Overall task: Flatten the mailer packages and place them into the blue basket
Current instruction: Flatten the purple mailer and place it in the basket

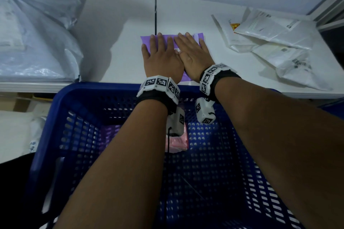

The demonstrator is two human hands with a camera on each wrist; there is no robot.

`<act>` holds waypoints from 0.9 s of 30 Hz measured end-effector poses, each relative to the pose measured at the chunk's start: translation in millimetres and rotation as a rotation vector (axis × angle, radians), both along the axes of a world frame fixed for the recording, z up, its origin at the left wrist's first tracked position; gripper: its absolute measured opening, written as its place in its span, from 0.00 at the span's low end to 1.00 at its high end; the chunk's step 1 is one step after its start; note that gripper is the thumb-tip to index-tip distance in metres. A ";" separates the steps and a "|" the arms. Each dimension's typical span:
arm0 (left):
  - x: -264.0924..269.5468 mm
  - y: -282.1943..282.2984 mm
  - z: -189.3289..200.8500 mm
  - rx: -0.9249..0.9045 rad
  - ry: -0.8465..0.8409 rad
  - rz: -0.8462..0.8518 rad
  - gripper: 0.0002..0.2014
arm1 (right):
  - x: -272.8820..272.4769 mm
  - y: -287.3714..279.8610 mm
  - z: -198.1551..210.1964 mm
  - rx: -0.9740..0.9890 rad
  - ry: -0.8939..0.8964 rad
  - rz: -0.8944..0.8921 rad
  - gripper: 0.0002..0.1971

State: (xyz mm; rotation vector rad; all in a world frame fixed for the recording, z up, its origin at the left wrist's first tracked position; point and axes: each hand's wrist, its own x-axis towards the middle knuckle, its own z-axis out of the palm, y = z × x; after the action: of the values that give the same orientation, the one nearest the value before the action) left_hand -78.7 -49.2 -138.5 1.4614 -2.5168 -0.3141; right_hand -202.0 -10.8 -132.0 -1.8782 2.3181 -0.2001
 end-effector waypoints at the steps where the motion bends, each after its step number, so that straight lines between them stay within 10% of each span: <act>1: -0.4 -0.1 0.0 0.000 -0.002 0.000 0.29 | 0.1 0.0 0.0 -0.002 -0.002 0.002 0.31; 27: -2.2 -1.3 -0.1 0.028 0.004 0.012 0.29 | -2.6 -1.7 -2.4 0.018 -0.089 -0.016 0.27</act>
State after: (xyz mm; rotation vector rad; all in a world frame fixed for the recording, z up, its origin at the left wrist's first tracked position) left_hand -80.9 -50.5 -138.6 1.4836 -2.5095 -0.3515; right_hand -204.6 -12.6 -134.4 -1.8050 2.2692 -0.2576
